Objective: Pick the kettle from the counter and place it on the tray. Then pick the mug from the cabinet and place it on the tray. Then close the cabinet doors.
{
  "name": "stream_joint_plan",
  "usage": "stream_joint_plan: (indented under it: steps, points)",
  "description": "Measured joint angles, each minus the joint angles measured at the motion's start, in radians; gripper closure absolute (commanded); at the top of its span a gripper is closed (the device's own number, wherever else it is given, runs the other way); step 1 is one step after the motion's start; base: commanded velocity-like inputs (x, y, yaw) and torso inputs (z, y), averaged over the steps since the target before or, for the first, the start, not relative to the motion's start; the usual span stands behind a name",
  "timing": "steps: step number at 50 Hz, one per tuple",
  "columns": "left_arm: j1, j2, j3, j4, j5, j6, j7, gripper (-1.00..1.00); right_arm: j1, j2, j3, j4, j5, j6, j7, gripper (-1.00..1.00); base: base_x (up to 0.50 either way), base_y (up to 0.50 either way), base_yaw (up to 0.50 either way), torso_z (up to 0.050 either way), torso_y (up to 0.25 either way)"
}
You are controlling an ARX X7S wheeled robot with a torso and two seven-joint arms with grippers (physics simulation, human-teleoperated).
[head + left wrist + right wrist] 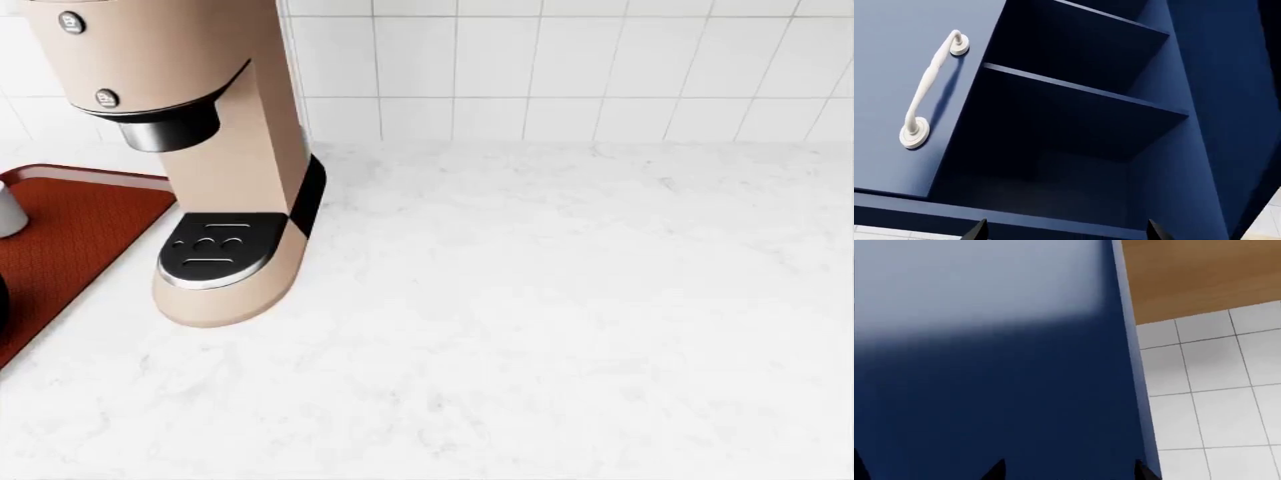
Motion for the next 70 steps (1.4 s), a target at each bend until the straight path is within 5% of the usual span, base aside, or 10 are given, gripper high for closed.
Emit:
stream_joint_plan:
  steps: [25,43,70]
  points:
    - [0.063,-0.007,-0.056,0.005,0.002,0.008,0.021,-1.00,-0.078,-0.101,0.149,0.078,-0.066,-0.057,-0.057,-1.00,0.00,0.00,0.01,0.000,0.000]
    - [0.106,-0.002,-0.087,0.007,0.010,0.011,0.038,-1.00,-0.142,-0.130,0.032,0.015,-0.215,-0.212,-0.073,-1.00,0.00,0.00,0.01,0.000,0.000]
    - [0.155,0.006,-0.125,0.004,0.022,0.015,0.064,-1.00,-0.154,-0.152,-0.101,-0.214,-0.377,-0.059,-0.016,-1.00,0.00,0.00,0.01,0.000,0.000]
